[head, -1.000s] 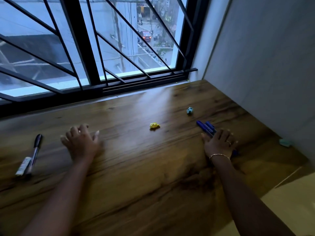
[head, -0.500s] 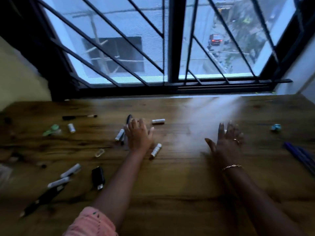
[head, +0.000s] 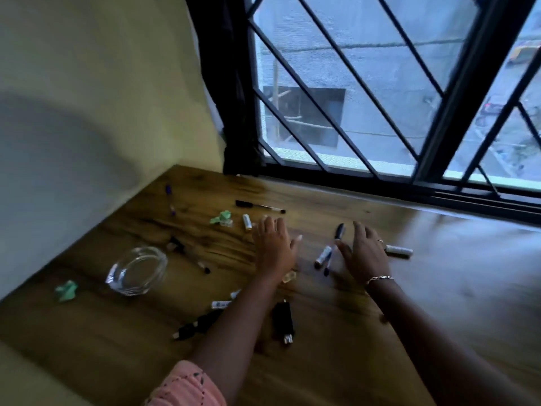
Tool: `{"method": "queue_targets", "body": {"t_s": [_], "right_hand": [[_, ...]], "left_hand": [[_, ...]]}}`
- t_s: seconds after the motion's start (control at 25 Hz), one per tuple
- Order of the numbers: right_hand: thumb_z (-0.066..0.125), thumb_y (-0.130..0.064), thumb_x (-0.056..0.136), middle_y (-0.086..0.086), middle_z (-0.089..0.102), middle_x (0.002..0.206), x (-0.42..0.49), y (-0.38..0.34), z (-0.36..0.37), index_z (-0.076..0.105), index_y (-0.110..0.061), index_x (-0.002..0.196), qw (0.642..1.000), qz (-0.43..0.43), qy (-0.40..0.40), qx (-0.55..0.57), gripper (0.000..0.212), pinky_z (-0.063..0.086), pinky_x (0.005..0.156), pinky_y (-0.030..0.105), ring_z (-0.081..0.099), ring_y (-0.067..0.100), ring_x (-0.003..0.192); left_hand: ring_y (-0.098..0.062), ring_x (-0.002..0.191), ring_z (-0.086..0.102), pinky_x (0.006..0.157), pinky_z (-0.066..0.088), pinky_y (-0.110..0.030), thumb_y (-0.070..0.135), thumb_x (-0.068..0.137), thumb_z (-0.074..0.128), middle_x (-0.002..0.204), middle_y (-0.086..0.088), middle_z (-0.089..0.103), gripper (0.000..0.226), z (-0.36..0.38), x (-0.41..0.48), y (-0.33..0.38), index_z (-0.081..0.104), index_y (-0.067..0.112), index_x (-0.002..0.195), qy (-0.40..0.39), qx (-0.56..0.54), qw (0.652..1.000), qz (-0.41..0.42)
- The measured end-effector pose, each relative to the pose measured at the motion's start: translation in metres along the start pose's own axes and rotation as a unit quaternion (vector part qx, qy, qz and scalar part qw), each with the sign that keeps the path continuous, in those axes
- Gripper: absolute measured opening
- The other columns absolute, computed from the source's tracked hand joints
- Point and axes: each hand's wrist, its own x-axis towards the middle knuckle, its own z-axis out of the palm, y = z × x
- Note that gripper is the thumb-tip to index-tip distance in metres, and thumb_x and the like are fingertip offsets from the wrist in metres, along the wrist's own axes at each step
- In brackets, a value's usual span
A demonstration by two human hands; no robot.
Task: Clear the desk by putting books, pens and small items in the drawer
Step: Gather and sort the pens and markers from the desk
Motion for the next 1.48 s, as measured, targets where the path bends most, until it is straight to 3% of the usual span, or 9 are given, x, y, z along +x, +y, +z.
{"method": "queue_targets", "body": {"t_s": [0.16, 0.44, 0.72, 0.92, 1.04, 1.16, 1.32, 1.4, 1.48], "right_hand": [[0.057, -0.037, 0.087, 0.027, 0.046, 0.124, 0.027, -0.020, 0.019, 0.041, -0.002, 0.118, 0.994, 0.104, -0.044, -0.009, 0.050, 0.038, 0.094, 0.042, 0.045, 0.042, 0.117], [0.049, -0.004, 0.086, 0.028, 0.055, 0.115, 0.056, -0.033, 0.030, 0.045, 0.002, 0.112, 0.991, 0.115, -0.038, -0.056, 0.026, 0.043, 0.085, 0.042, 0.052, 0.042, 0.109], [0.050, 0.004, 0.082, 0.026, 0.045, 0.118, 0.122, -0.107, 0.049, 0.052, -0.001, 0.115, 0.993, -0.106, -0.045, 0.008, 0.033, 0.045, 0.084, 0.042, 0.051, 0.043, 0.101], [0.048, -0.011, 0.089, 0.022, 0.049, 0.121, 0.146, -0.154, 0.090, 0.052, -0.005, 0.121, 0.965, -0.205, -0.117, -0.110, 0.032, 0.043, 0.088, 0.039, 0.048, 0.041, 0.111], [0.054, -0.023, 0.089, 0.025, 0.047, 0.123, 0.147, -0.154, 0.106, 0.048, -0.003, 0.123, 0.968, -0.176, -0.122, -0.128, 0.039, 0.043, 0.092, 0.043, 0.045, 0.042, 0.115], [0.052, -0.020, 0.091, 0.025, 0.048, 0.124, 0.143, -0.151, 0.106, 0.048, -0.002, 0.122, 0.979, -0.132, -0.103, -0.116, 0.036, 0.043, 0.091, 0.045, 0.044, 0.042, 0.117], [0.046, -0.011, 0.092, 0.028, 0.059, 0.108, 0.135, -0.160, 0.091, 0.050, -0.001, 0.111, 0.987, -0.125, -0.032, -0.096, 0.022, 0.040, 0.072, 0.040, 0.054, 0.043, 0.103], [0.047, -0.012, 0.092, 0.024, 0.061, 0.104, 0.132, -0.165, 0.083, 0.050, -0.004, 0.111, 0.991, -0.114, -0.039, -0.054, 0.021, 0.040, 0.071, 0.038, 0.057, 0.041, 0.098], [0.051, -0.009, 0.090, 0.022, 0.061, 0.100, 0.127, -0.169, 0.075, 0.052, -0.004, 0.109, 0.990, -0.073, -0.098, 0.072, 0.020, 0.047, 0.075, 0.041, 0.061, 0.038, 0.092]], "left_hand": [[-0.032, 0.122, 0.041, 0.104, 0.031, -0.042, 0.033, 0.090, 0.053, 0.125, -0.016, 0.051, 0.039, -0.013, 0.024, -0.042, 0.053, 0.006, 0.119, 0.013, 0.023, 1.000, -0.003], [-0.028, 0.117, 0.043, 0.103, 0.032, -0.039, 0.027, 0.092, 0.050, 0.123, -0.012, 0.053, 0.033, -0.018, 0.054, -0.079, 0.053, 0.009, 0.119, 0.014, 0.017, 1.000, -0.009], [-0.026, 0.113, 0.046, 0.096, 0.035, -0.037, 0.019, 0.094, 0.044, 0.119, -0.008, 0.056, 0.024, -0.047, 0.040, -0.133, 0.056, 0.012, 0.113, 0.021, 0.069, 0.995, -0.068], [-0.028, 0.112, 0.050, 0.092, 0.040, -0.039, 0.027, 0.094, 0.049, 0.114, -0.011, 0.060, 0.026, -0.072, 0.027, -0.170, 0.060, 0.008, 0.106, -0.021, 0.113, 0.981, -0.157], [-0.031, 0.122, 0.044, 0.103, 0.035, -0.044, 0.035, 0.094, 0.050, 0.120, -0.013, 0.059, 0.034, -0.081, 0.023, -0.180, 0.062, 0.007, 0.109, -0.064, 0.141, 0.965, -0.211], [-0.030, 0.130, 0.037, 0.113, 0.021, -0.047, 0.039, 0.092, 0.053, 0.128, -0.013, 0.054, 0.039, -0.082, 0.020, -0.176, 0.059, 0.008, 0.115, -0.103, 0.169, 0.951, -0.237], [-0.032, 0.133, 0.031, 0.115, 0.011, -0.055, 0.039, 0.088, 0.058, 0.132, -0.013, 0.052, 0.040, -0.075, 0.018, -0.170, 0.059, 0.010, 0.116, -0.105, 0.174, 0.939, -0.279], [-0.032, 0.129, 0.037, 0.113, 0.016, -0.050, 0.037, 0.087, 0.059, 0.128, -0.014, 0.055, 0.037, -0.076, 0.020, -0.167, 0.060, 0.009, 0.112, -0.079, 0.145, 0.943, -0.288], [-0.029, 0.111, 0.053, 0.094, 0.037, -0.039, 0.034, 0.086, 0.061, 0.111, -0.013, 0.064, 0.032, -0.082, 0.023, -0.165, 0.063, 0.007, 0.102, -0.024, 0.056, 0.955, -0.290]]}}
